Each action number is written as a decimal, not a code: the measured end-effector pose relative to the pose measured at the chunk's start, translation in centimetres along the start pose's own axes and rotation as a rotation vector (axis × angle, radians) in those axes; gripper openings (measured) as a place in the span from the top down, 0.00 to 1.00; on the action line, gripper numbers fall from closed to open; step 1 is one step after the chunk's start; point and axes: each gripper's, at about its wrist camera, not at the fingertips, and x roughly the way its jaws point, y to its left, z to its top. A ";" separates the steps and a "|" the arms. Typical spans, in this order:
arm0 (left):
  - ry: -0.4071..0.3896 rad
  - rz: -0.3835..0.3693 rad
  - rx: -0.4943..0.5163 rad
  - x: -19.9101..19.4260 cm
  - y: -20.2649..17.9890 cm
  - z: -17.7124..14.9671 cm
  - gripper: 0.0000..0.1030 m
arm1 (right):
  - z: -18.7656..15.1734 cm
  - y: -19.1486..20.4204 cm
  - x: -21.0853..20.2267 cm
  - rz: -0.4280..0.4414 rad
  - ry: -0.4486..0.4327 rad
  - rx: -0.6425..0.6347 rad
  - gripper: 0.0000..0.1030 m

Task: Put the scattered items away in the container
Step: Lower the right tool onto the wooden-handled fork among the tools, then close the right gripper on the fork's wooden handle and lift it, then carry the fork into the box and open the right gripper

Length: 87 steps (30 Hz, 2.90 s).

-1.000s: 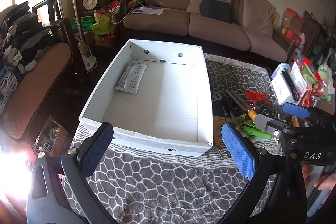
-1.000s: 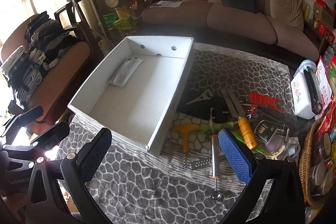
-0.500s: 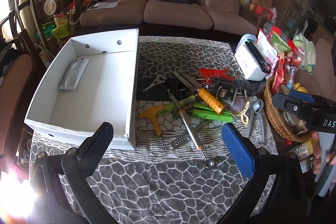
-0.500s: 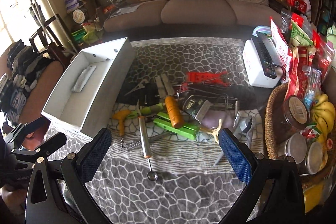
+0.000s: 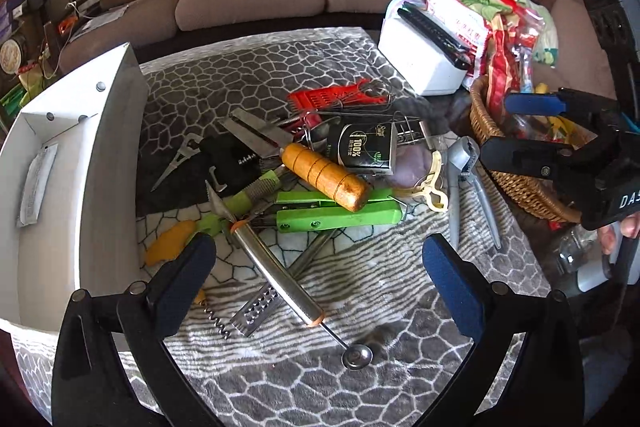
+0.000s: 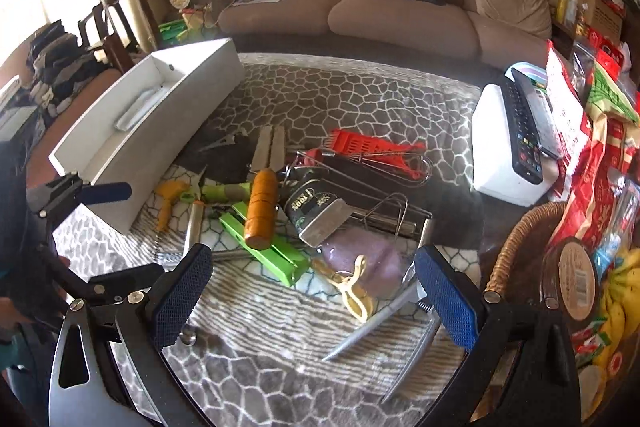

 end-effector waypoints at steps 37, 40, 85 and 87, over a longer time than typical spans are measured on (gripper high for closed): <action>0.045 -0.093 -0.257 2.8 5.4 -5.0 0.00 | 3.1 5.7 16.1 0.108 0.347 -0.006 0.55; 0.029 -0.119 -0.297 2.1 6.2 -4.8 0.00 | 3.4 5.3 16.0 0.121 0.331 0.032 0.71; -0.079 -0.524 -0.779 -3.4 9.2 -0.7 0.72 | 1.3 12.2 -1.5 0.315 0.076 0.131 0.72; -0.091 -0.495 -0.764 -5.0 11.8 0.7 0.71 | 3.7 14.3 -1.2 0.329 0.058 0.124 0.72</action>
